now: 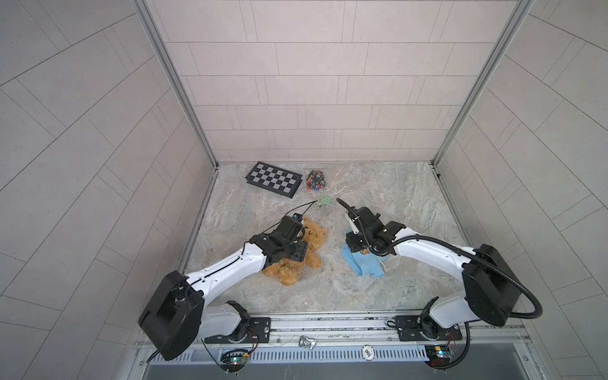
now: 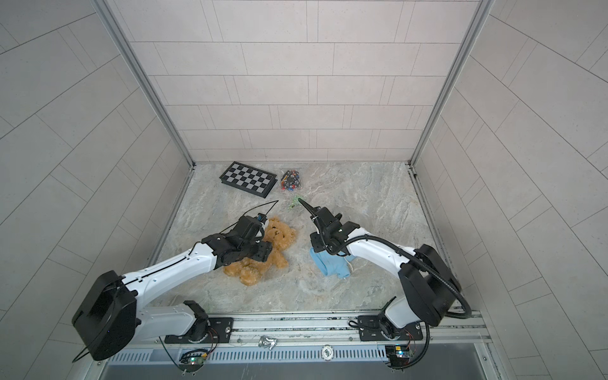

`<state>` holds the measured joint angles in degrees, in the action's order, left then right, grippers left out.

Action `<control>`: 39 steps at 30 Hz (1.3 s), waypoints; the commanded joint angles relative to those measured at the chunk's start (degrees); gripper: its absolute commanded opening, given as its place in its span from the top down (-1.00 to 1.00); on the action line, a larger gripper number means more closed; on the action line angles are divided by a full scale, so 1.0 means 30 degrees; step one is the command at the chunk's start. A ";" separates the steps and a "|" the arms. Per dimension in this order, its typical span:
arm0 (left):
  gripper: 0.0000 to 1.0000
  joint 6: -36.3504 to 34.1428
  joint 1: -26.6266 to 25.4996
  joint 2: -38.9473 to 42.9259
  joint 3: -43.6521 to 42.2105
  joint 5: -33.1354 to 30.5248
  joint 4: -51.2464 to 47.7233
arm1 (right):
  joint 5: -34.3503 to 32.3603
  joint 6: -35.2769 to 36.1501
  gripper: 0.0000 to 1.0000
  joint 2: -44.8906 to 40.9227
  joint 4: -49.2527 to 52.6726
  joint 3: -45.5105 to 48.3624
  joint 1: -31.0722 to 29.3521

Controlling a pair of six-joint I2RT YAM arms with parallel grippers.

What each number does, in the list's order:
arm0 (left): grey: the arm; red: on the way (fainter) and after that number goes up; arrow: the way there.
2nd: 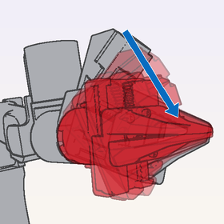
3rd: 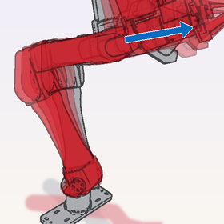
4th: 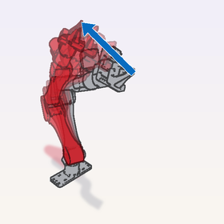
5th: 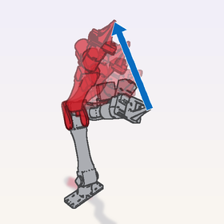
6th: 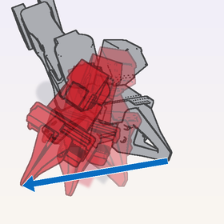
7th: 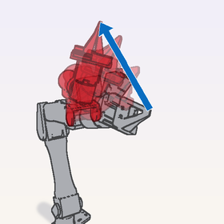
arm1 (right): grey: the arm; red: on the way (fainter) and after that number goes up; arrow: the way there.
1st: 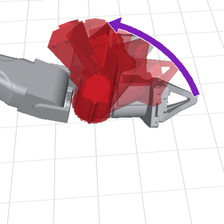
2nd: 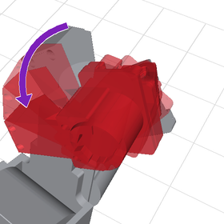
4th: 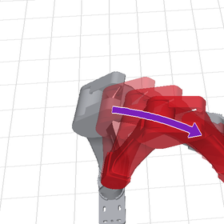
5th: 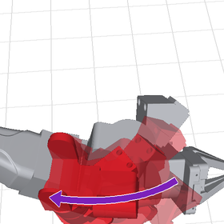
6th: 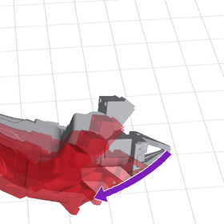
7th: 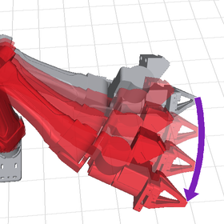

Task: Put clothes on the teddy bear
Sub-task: 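Grasp the bear's body with the left gripper while the right pinches the hoodie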

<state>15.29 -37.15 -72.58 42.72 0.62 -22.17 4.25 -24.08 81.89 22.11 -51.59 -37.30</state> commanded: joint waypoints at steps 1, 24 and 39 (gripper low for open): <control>-0.69 0.0294 -0.0040 -0.0160 0.1378 0.0123 -0.1310 | -0.0237 0.0421 0.07 -0.1420 0.1890 0.0509 0.0157; 0.12 0.1373 -0.0860 -0.3728 0.0190 0.0546 0.2318 | -0.0419 0.0944 0.03 0.1020 0.3123 0.0945 -0.0948; 0.88 0.0622 -0.0784 -0.0742 -0.1599 0.0242 0.4413 | -0.1898 0.0365 0.01 0.1275 0.2541 0.1573 -0.1418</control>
<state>18.26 -39.31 -76.69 39.07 1.06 -10.76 -0.14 -21.91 85.60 30.24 -47.86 -41.08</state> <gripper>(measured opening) 0.171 0.493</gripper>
